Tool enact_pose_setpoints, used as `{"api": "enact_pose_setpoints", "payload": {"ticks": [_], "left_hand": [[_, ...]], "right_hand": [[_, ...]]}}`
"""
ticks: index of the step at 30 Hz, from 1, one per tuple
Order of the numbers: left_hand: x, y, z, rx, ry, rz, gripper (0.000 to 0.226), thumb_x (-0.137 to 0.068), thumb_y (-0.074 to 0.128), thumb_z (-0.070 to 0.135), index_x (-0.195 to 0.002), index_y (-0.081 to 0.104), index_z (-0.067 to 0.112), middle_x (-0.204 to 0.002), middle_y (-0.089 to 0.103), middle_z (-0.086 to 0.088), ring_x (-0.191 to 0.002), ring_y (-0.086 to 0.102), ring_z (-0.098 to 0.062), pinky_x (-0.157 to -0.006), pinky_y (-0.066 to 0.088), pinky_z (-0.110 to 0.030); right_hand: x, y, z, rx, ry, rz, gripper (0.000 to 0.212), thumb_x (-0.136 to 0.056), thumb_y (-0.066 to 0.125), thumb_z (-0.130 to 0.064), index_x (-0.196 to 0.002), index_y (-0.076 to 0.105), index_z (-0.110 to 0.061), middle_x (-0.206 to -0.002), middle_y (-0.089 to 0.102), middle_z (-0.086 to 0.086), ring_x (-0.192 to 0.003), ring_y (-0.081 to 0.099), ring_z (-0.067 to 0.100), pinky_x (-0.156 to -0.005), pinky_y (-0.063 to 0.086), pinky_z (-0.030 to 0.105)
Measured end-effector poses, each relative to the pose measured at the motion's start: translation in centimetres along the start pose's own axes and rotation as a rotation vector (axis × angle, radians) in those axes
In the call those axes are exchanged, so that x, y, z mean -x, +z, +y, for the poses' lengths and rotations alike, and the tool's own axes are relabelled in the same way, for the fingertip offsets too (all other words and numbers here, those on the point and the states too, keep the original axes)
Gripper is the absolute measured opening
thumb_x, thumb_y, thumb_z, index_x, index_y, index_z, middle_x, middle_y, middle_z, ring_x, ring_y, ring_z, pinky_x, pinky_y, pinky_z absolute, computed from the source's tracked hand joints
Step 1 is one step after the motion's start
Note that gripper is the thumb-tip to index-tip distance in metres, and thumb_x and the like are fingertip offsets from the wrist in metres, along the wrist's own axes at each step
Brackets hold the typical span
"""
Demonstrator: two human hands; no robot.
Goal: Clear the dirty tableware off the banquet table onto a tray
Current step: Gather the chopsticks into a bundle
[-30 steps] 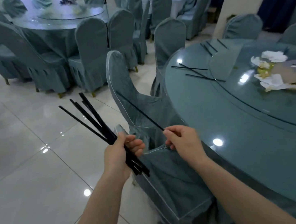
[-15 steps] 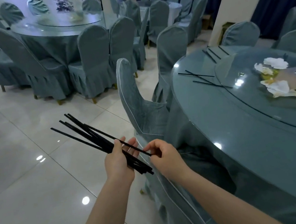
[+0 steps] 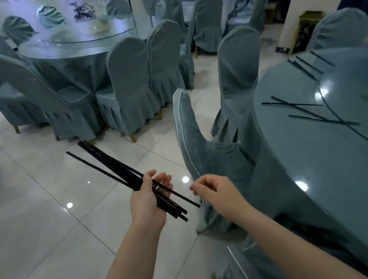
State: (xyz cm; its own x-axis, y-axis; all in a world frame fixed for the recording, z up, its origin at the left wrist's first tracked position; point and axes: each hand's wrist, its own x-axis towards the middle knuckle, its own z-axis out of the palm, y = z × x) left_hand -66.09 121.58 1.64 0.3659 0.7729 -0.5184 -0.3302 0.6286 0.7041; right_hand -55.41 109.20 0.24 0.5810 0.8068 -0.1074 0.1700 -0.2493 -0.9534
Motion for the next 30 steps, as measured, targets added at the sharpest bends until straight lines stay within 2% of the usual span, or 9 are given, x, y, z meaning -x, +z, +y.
{"api": "enact_pose_setpoints", "payload": {"ticks": [4,7,10,13,17,23,26,30], "left_hand": [[-6.3,1.0,3.2,0.000,-0.032,0.020,0.020,-0.098,0.051,0.023,-0.097,0.063,0.007,-0.067,0.069,-0.005,-0.070,0.072,-0.021,-0.059,0.056,-0.030],[-11.7,2.4,5.7,-0.038,-0.023,-0.074,0.023,-0.100,0.045,0.024,-0.098,0.061,0.007,-0.063,0.066,-0.003,-0.067,0.070,-0.019,-0.059,0.056,-0.030],[-17.6,4.7,8.8,-0.101,-0.025,-0.131,0.024,-0.100,0.046,0.025,-0.095,0.062,0.008,-0.057,0.057,0.001,-0.055,0.063,-0.015,-0.058,0.055,-0.029],[-23.2,8.1,12.2,-0.178,-0.039,-0.197,0.022,-0.100,0.046,0.026,-0.091,0.060,0.011,-0.053,0.047,0.005,-0.044,0.047,-0.009,-0.047,0.046,-0.023],[-29.5,14.5,15.2,-0.237,-0.105,-0.328,0.023,-0.100,0.045,0.025,-0.085,0.054,0.012,-0.047,0.038,0.008,-0.037,0.032,-0.006,-0.036,0.032,-0.018],[-35.7,25.2,15.2,-0.306,-0.277,-0.527,0.022,-0.094,0.059,0.026,-0.078,0.054,0.012,-0.045,0.030,0.009,-0.035,0.025,-0.005,-0.032,0.024,-0.017],[-39.1,30.1,14.0,-0.360,-0.336,-0.610,0.017,-0.093,0.058,0.018,-0.078,0.056,0.011,-0.044,0.029,0.008,-0.034,0.024,-0.005,-0.032,0.022,-0.016],[-43.9,36.9,12.1,-0.406,-0.449,-0.693,0.018,-0.097,0.052,0.020,-0.081,0.055,0.011,-0.042,0.028,0.008,-0.031,0.024,-0.004,-0.029,0.023,-0.016]], "right_hand": [[-6.9,-0.5,-0.4,-0.036,0.051,0.083,0.012,-0.093,0.059,-0.017,-0.089,0.070,-0.020,-0.082,0.070,-0.005,-0.072,0.062,-0.002,-0.068,0.050,0.013],[-12.4,-1.0,-0.1,-0.012,0.082,0.148,0.014,-0.092,0.059,-0.016,-0.087,0.070,-0.024,-0.084,0.072,-0.006,-0.079,0.066,0.004,-0.072,0.053,0.020],[-18.3,-1.7,-0.2,-0.027,0.096,0.267,0.016,-0.092,0.059,-0.014,-0.088,0.070,-0.025,-0.086,0.073,-0.008,-0.083,0.066,0.005,-0.071,0.049,0.020],[-23.5,-2.3,-1.0,-0.044,0.130,0.394,0.017,-0.092,0.058,-0.012,-0.088,0.070,-0.024,-0.085,0.073,-0.010,-0.081,0.066,0.002,-0.073,0.046,0.021],[-28.7,-3.3,-2.3,-0.046,0.205,0.548,0.020,-0.092,0.058,-0.011,-0.087,0.070,-0.027,-0.086,0.073,-0.010,-0.083,0.067,0.006,-0.072,0.048,0.021],[-32.8,-7.6,-2.9,-0.077,0.289,0.845,0.023,-0.093,0.056,-0.006,-0.086,0.068,-0.024,-0.087,0.073,-0.009,-0.078,0.066,-0.001,-0.067,0.045,0.011],[-35.1,-10.5,-1.5,-0.082,0.339,0.978,0.021,-0.093,0.055,-0.008,-0.086,0.068,-0.024,-0.088,0.072,-0.008,-0.081,0.065,0.003,-0.071,0.045,0.018],[-39.6,-14.3,1.2,-0.103,0.437,1.102,0.021,-0.091,0.056,-0.009,-0.081,0.068,-0.022,-0.086,0.072,-0.004,-0.079,0.064,0.011,-0.070,0.046,0.023]]}}
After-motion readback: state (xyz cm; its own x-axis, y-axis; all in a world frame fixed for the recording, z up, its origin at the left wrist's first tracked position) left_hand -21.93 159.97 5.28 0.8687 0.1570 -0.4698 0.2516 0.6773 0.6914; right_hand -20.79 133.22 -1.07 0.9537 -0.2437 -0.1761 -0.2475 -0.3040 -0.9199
